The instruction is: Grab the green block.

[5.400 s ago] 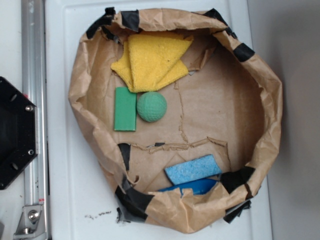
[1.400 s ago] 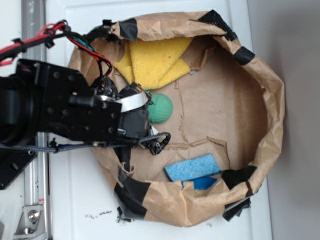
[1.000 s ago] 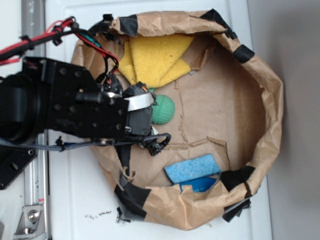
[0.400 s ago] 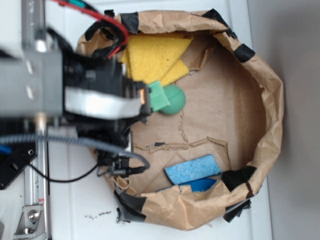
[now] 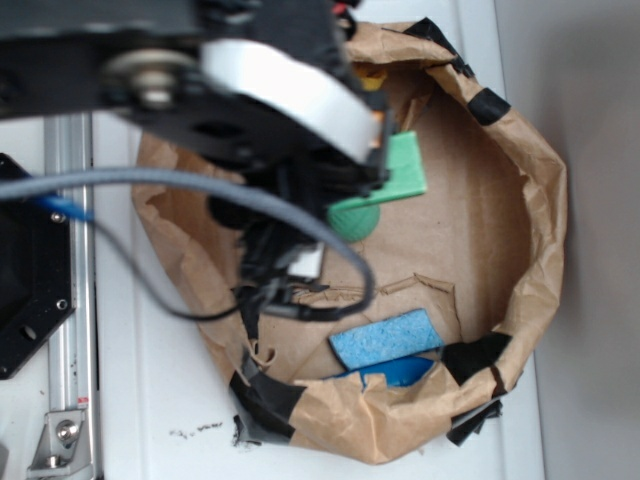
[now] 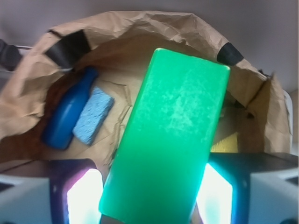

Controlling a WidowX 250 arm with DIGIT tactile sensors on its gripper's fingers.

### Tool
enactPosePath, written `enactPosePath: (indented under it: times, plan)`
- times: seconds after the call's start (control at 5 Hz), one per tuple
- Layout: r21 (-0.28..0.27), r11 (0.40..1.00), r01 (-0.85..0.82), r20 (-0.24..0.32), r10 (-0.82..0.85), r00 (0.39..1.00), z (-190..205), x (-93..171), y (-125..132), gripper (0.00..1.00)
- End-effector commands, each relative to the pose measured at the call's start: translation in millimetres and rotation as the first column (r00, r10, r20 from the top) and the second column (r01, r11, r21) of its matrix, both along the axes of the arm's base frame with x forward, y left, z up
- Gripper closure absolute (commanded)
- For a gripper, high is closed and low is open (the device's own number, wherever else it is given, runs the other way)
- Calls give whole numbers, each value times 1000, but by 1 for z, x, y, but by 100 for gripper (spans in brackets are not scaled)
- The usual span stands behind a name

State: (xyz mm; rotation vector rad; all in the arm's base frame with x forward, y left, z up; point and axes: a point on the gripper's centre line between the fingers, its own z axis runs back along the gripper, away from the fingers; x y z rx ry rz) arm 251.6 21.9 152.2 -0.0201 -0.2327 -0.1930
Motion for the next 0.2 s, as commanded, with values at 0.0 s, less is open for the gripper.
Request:
enactPosePath:
  times: [0.0]
  plan:
    - [6, 1000, 19, 43, -19, 999, -11, 32, -16, 100]
